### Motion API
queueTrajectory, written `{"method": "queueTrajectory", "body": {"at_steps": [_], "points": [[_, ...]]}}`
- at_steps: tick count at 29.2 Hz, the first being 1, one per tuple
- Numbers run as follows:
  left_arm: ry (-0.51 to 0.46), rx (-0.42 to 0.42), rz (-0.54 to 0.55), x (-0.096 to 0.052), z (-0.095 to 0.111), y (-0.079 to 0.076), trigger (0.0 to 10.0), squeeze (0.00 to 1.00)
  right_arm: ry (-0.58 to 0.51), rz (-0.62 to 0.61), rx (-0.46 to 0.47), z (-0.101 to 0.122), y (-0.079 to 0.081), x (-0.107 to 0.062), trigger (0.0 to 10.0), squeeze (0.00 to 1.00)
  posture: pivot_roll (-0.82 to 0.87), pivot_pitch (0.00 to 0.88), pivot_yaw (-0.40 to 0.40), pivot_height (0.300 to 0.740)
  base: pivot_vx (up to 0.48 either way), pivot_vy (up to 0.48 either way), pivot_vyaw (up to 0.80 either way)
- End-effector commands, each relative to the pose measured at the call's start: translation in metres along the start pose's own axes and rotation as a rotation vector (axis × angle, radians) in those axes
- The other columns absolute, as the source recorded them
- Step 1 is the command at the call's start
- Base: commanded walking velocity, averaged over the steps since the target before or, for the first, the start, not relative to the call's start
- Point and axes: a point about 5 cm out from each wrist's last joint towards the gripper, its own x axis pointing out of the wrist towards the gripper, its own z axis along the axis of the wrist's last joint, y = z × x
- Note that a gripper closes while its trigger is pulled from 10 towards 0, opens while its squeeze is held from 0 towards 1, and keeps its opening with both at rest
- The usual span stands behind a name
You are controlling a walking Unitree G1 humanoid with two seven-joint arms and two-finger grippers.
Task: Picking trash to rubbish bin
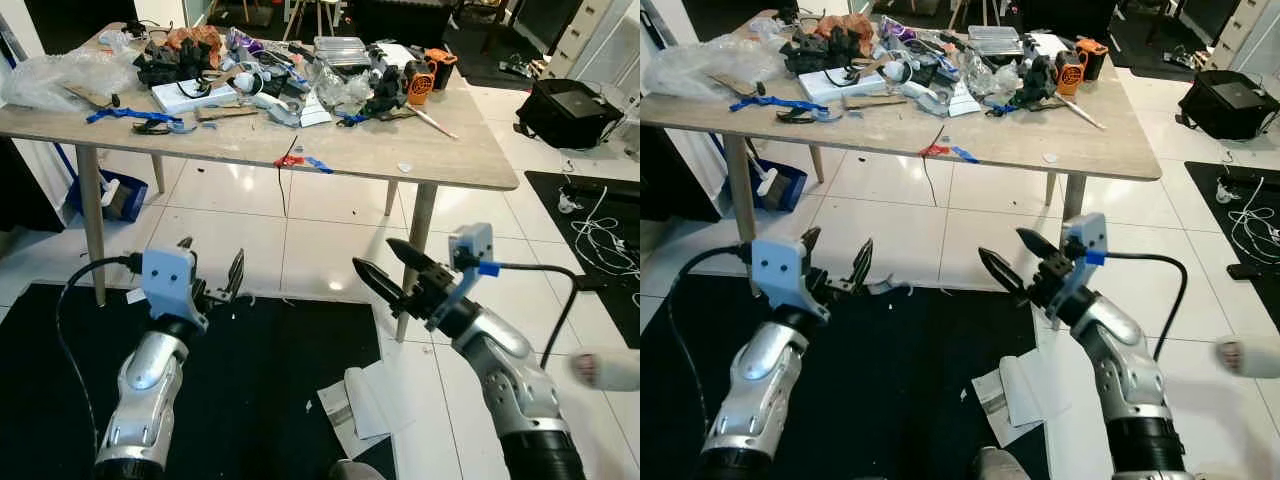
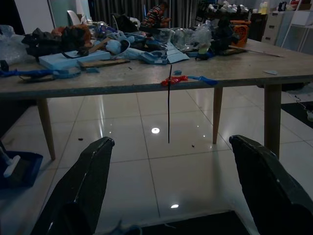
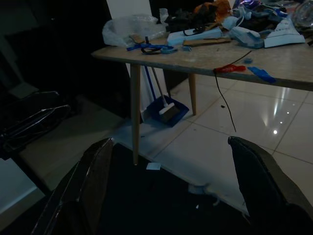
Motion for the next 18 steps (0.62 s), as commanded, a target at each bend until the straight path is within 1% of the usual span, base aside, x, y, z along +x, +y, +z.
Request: {"method": "queueTrajectory", "body": {"at_steps": [1, 5, 9, 13, 17, 18], "points": [[-0.016, 0.002, 0.006, -0.002, 0.003, 0.003, 10.0, 0.0, -0.008, 0.008, 0.002, 0.001, 0.002, 0.0, 10.0, 0.0, 0.02, 0.0, -0.029, 0.74, 0.0, 0.0, 0.0], [-0.038, 0.009, 0.007, -0.002, 0.005, 0.006, 10.0, 0.0, -0.002, 0.026, 0.003, 0.0, 0.004, 0.003, 10.0, 0.0, 0.03, 0.0, -0.025, 0.74, 0.0, 0.0, 0.0], [-0.065, -0.021, 0.021, -0.003, 0.009, 0.008, 10.0, 0.0, -0.01, 0.027, 0.006, 0.003, 0.004, 0.002, 10.0, 0.0, 0.03, 0.0, -0.019, 0.74, 0.0, 0.0, 0.0], [-0.071, -0.029, -0.004, -0.003, 0.013, 0.007, 10.0, 0.0, -0.005, -0.002, -0.013, 0.001, 0.005, 0.006, 10.0, 0.0, 0.04, 0.0, -0.016, 0.74, 0.0, 0.0, 0.0], [-0.069, -0.043, -0.017, -0.002, 0.013, 0.006, 10.0, 0.0, -0.014, -0.001, -0.015, 0.003, 0.006, 0.01, 10.0, 0.0, 0.03, 0.0, -0.015, 0.74, 0.0, 0.0, 0.0], [-0.065, -0.047, -0.035, -0.002, 0.012, 0.005, 10.0, 0.0, -0.02, -0.001, -0.019, 0.004, 0.006, 0.012, 10.0, 0.0, 0.04, 0.0, -0.015, 0.74, 0.0, 0.0, 0.0]]}}
